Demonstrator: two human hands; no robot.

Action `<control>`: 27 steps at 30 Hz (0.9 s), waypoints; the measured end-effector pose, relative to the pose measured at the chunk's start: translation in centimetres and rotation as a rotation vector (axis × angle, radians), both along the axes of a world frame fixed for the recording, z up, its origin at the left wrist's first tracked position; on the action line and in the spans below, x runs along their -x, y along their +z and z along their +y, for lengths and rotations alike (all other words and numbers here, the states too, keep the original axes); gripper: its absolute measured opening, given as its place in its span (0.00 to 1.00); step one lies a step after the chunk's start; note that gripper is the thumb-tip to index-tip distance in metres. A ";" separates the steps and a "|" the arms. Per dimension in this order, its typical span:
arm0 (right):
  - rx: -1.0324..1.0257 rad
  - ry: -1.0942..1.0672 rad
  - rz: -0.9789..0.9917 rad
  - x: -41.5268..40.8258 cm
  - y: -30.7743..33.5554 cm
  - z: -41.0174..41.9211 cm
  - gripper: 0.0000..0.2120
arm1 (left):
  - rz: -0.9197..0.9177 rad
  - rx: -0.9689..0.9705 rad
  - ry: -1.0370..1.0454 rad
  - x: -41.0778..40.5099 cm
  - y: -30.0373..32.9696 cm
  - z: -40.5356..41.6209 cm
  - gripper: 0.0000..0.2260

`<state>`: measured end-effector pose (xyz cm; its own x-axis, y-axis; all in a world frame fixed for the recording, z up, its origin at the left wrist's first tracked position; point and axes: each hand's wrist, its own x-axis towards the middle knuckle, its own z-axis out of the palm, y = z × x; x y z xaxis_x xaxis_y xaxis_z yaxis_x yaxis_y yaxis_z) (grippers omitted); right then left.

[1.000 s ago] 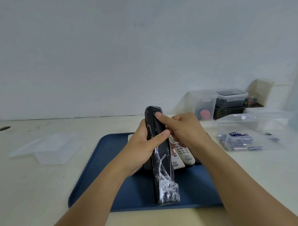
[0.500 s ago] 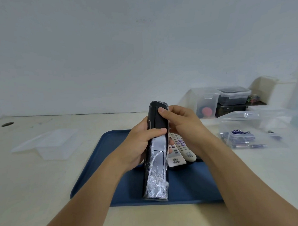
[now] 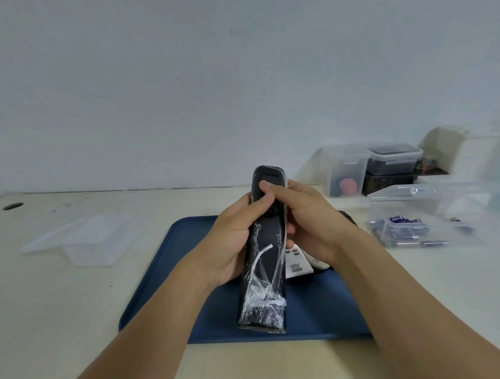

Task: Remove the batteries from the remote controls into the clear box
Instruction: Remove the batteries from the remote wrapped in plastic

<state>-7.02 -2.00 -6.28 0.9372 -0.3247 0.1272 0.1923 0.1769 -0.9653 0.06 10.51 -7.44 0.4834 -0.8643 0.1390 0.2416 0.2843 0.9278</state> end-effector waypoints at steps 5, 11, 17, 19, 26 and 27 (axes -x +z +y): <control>-0.033 -0.040 0.013 -0.1 -0.2 0.0 0.12 | 0.011 -0.028 0.001 -0.3 -0.5 -0.1 0.16; -0.018 -0.087 -0.031 -0.2 -0.3 0.0 0.09 | -0.022 -0.006 0.046 -0.4 -0.7 -0.1 0.13; 0.006 0.021 -0.089 0.2 -0.1 -0.4 0.12 | -0.015 -0.011 0.078 -1.0 -0.3 0.0 0.17; 0.049 0.005 -0.101 0.2 -0.1 -0.4 0.11 | -0.072 -0.023 0.189 -1.7 -0.1 0.3 0.19; 0.389 -0.112 -0.140 -1.1 -1.3 2.7 0.13 | -0.275 0.214 0.472 -3.4 1.3 1.5 0.12; 0.396 -0.135 -0.171 -1.3 -1.6 3.2 0.13 | -0.311 0.216 0.453 -3.6 1.6 1.9 0.12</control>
<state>-5.72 1.24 -7.90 0.8444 -0.3376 0.4160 0.3513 -0.2372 -0.9057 3.70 12.42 -5.84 0.7064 -0.5172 0.4833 -0.2220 0.4865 0.8450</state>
